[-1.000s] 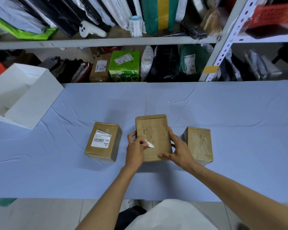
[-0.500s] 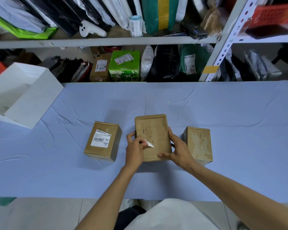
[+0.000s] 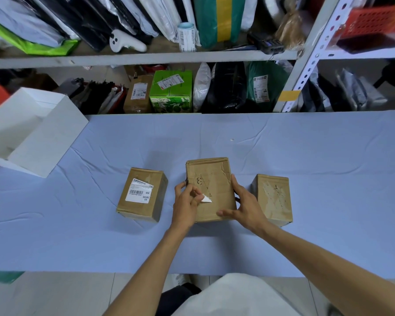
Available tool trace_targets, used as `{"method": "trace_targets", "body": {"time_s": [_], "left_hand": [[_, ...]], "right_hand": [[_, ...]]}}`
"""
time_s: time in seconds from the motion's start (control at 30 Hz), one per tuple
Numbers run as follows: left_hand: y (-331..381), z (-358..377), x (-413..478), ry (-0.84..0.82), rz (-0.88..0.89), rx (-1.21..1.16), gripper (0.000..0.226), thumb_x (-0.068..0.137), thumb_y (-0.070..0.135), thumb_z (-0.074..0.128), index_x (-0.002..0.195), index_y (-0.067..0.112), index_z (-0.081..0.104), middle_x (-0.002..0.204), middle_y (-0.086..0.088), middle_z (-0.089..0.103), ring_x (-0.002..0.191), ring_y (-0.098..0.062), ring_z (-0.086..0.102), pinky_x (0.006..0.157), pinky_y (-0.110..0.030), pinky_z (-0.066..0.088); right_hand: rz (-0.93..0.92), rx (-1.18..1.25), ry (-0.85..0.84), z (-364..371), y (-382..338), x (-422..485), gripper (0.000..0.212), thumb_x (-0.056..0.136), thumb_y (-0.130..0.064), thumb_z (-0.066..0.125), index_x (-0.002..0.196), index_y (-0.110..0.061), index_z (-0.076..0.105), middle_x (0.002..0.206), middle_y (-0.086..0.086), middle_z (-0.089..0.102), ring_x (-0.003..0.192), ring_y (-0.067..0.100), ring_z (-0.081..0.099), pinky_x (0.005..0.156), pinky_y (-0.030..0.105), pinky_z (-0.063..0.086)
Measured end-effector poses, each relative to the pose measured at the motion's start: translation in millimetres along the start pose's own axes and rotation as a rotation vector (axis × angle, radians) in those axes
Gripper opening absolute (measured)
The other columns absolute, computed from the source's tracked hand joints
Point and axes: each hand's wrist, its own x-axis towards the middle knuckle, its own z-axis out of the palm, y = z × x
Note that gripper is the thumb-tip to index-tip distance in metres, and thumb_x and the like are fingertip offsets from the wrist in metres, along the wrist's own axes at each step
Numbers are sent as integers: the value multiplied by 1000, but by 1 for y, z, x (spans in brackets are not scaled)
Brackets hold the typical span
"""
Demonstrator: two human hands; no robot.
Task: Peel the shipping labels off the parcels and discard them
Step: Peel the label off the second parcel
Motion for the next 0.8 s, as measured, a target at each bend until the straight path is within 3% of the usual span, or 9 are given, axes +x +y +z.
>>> {"method": "trace_targets", "body": {"time_s": [0.1,0.2,0.33,0.53,0.63,0.8], "left_hand": [[-4,-8,1,-55,34,1,33,82,10,68,87,40,57,127,1,42,105,-9,56,98,-24,40],[-5,-11,2,-92,14,25,37,78,5,71,86,39,58,129,4,40,115,-11,51,99,-20,35],[-3,-8,-1,-52,32,59,26,79,5,72,85,28,61,130,6,38,111,-2,43,96,-17,32],[-7,-3,0,-14,37,35,12,80,17,73,80,26,66,127,7,41,102,-11,61,97,-26,42],[-6,-3,1,-7,21,31,10,81,15,73,79,21,66,129,4,41,98,-9,60,88,-16,38],[-3,-1,3,15,-4,5,9,82,13,72,78,17,65,129,2,41,99,-14,61,90,-21,39]], "right_hand": [[4,-7,-3,0,0,1,119,62,-39,86,152,-37,8,142,-14,44,124,10,48,104,35,45],[8,-7,-5,-1,-1,2,120,62,-38,87,153,-35,8,142,-14,44,123,10,49,103,31,45],[12,0,-6,-1,-2,2,119,63,-35,87,152,-34,9,142,-16,44,122,10,49,103,29,45],[20,4,-5,-1,-2,2,118,64,-35,87,152,-34,9,143,-14,44,123,10,49,104,30,44],[27,6,-9,-1,-1,2,119,63,-38,87,152,-36,8,144,-14,43,124,10,49,104,30,44],[25,-3,-13,-1,-3,2,119,64,-38,86,152,-36,7,143,-14,44,123,10,49,104,31,44]]}}
